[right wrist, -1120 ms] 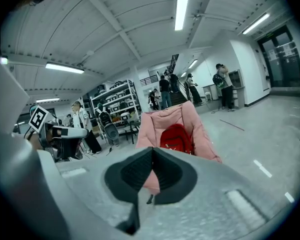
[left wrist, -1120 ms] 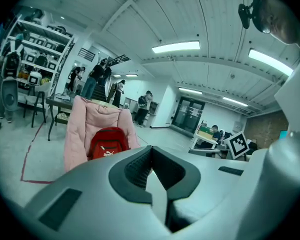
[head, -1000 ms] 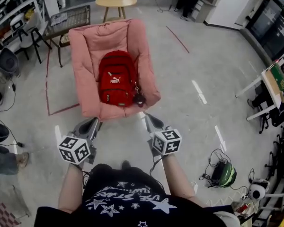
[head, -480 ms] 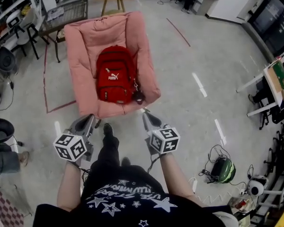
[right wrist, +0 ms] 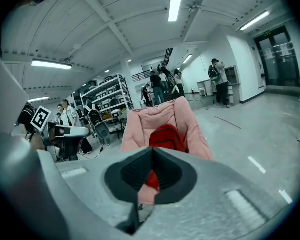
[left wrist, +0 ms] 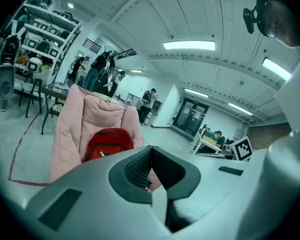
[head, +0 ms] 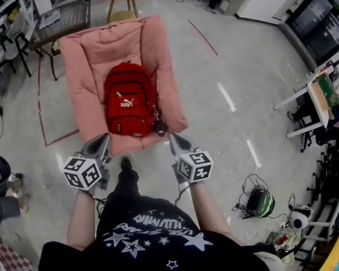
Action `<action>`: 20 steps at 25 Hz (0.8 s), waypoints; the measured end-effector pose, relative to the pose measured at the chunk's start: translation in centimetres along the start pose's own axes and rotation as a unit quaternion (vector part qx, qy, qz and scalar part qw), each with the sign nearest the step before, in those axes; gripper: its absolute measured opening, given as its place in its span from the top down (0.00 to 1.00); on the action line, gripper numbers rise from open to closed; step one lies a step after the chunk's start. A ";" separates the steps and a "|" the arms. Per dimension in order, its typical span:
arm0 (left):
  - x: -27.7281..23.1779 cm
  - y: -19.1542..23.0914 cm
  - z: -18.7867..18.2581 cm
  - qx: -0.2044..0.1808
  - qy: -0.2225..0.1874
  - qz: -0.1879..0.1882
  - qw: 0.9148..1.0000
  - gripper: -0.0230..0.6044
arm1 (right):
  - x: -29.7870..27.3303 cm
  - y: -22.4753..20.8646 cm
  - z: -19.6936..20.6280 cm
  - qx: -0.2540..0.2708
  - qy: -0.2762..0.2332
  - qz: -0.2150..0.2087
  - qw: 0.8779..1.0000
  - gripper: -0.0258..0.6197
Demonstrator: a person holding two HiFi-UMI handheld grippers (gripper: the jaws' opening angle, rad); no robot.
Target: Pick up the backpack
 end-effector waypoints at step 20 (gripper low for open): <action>-9.4 15.3 -7.6 0.033 0.057 0.024 0.998 0.95 | -19.4 -0.1 -7.8 0.008 0.031 0.020 0.999 0.96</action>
Point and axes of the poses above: the fingertips, and each gripper's own axes: x backward along the fingers, y to its left, z out of its underside, the point moved 2 cm from there along x, backward along the fingers, and after that the axes turned 4 degrees about z, right-handed, at the moved point
